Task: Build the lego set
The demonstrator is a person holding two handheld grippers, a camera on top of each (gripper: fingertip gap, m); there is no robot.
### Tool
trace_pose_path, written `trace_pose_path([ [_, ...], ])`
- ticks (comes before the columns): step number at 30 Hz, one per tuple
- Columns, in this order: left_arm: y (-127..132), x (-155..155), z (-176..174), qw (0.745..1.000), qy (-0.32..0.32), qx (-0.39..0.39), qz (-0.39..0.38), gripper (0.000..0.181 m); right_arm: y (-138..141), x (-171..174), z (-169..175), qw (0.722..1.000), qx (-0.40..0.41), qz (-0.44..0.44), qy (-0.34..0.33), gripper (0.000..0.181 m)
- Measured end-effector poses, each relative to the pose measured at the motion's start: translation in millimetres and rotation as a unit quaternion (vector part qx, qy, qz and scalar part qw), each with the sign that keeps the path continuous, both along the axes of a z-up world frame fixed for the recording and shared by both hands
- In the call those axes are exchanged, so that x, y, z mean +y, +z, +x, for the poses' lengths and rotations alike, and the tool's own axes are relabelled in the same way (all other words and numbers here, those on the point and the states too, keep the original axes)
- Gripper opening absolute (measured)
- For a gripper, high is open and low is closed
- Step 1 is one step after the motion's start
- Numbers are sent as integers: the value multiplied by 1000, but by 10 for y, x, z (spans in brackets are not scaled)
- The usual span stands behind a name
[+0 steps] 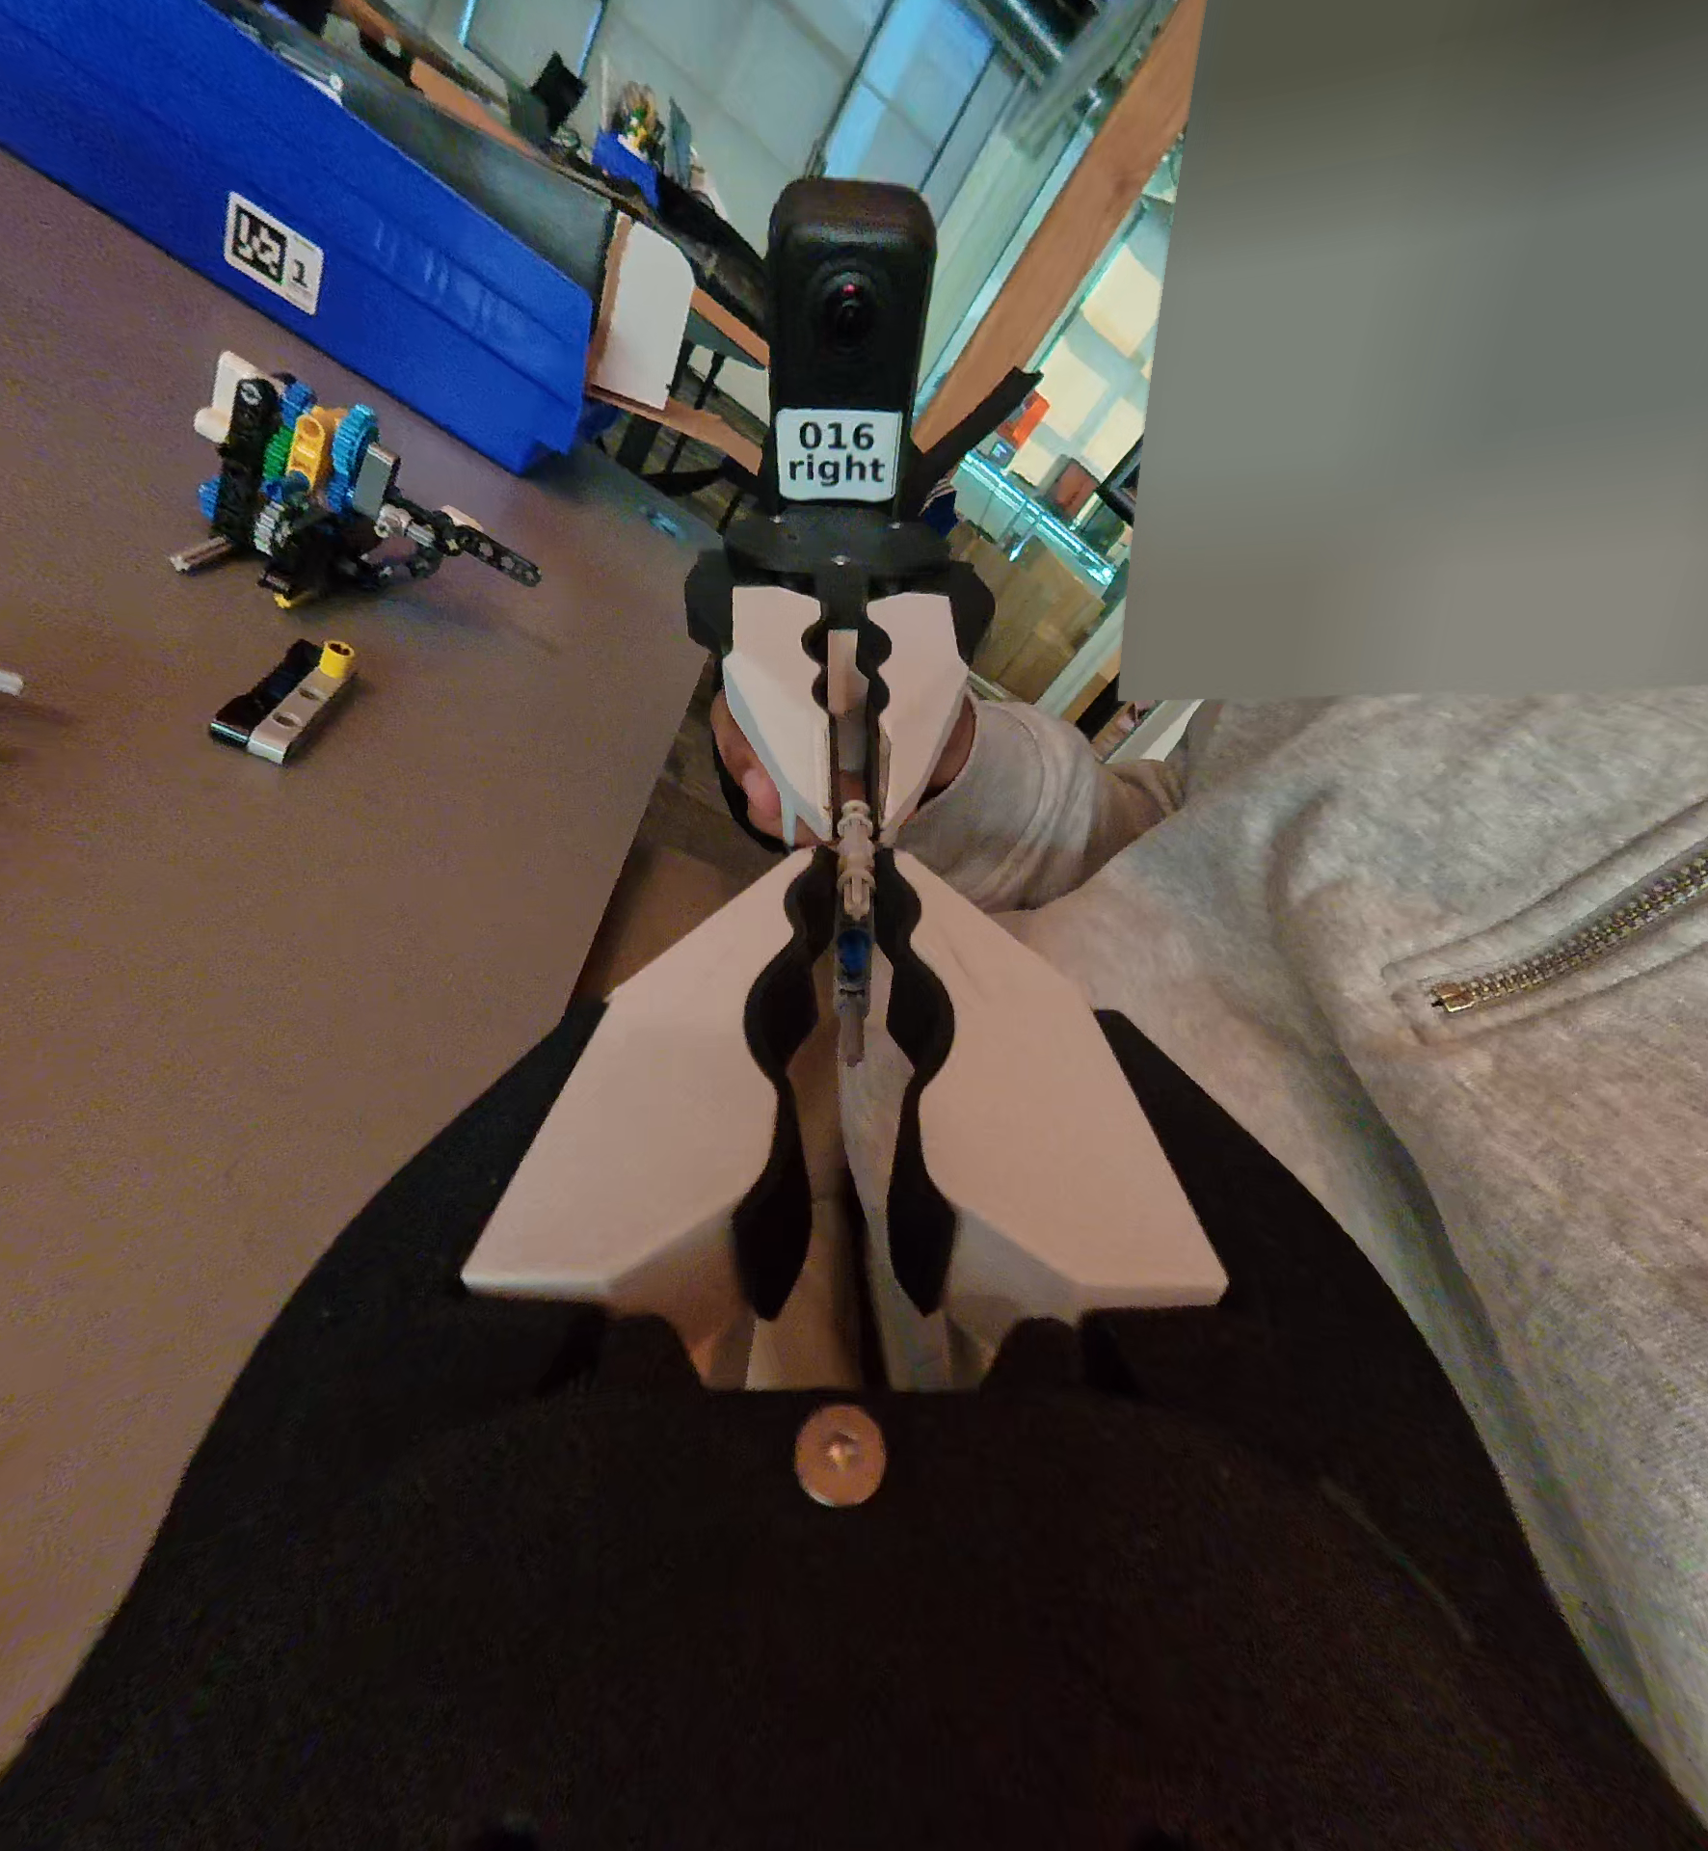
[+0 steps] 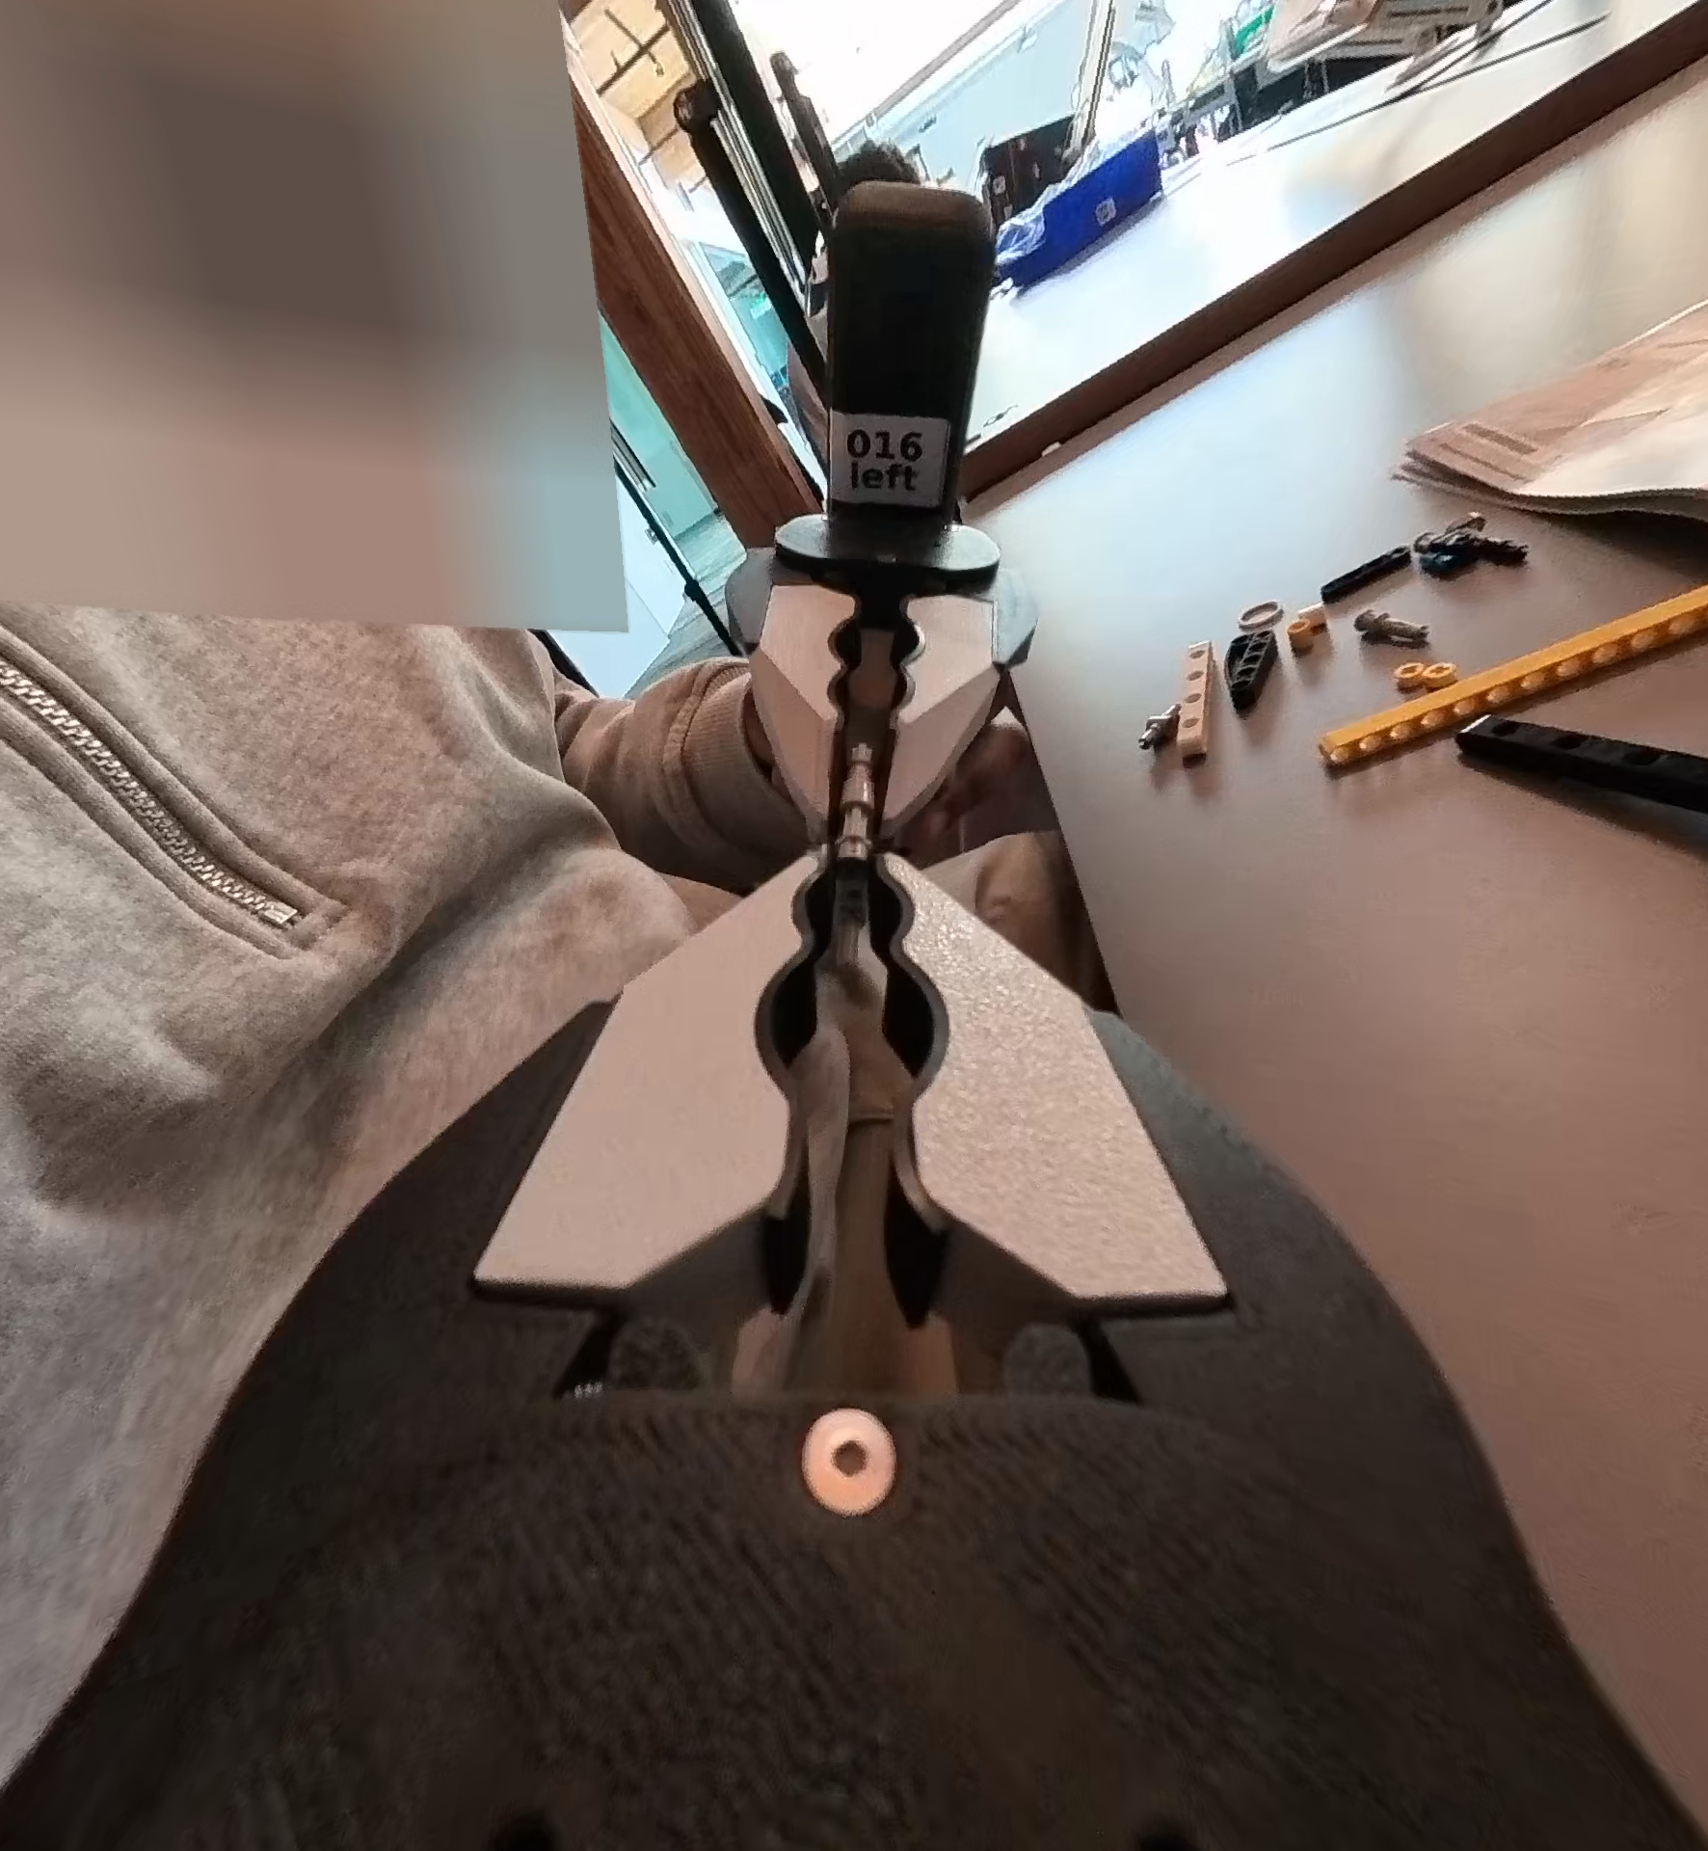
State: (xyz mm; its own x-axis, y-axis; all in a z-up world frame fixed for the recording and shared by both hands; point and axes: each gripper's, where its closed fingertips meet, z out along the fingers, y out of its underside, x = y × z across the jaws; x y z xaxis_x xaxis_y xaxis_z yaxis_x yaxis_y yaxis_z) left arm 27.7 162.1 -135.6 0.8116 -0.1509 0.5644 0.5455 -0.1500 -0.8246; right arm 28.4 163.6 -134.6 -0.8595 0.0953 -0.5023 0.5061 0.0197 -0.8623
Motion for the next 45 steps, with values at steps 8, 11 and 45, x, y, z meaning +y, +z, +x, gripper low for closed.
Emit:
trace_pose_path([
  [8,-46,6,26,1000,-15,-16,-8,3,-45,0,30,1000,-18,7,14,5],
  [11,-52,5,37,1000,-19,-17,-8,3,-51,-6,39,1000,-19,7,18,5],
  [45,-171,63,-8,999,-2,12,-34,3,-184,-41,-4,998,4,57,0,5],
])
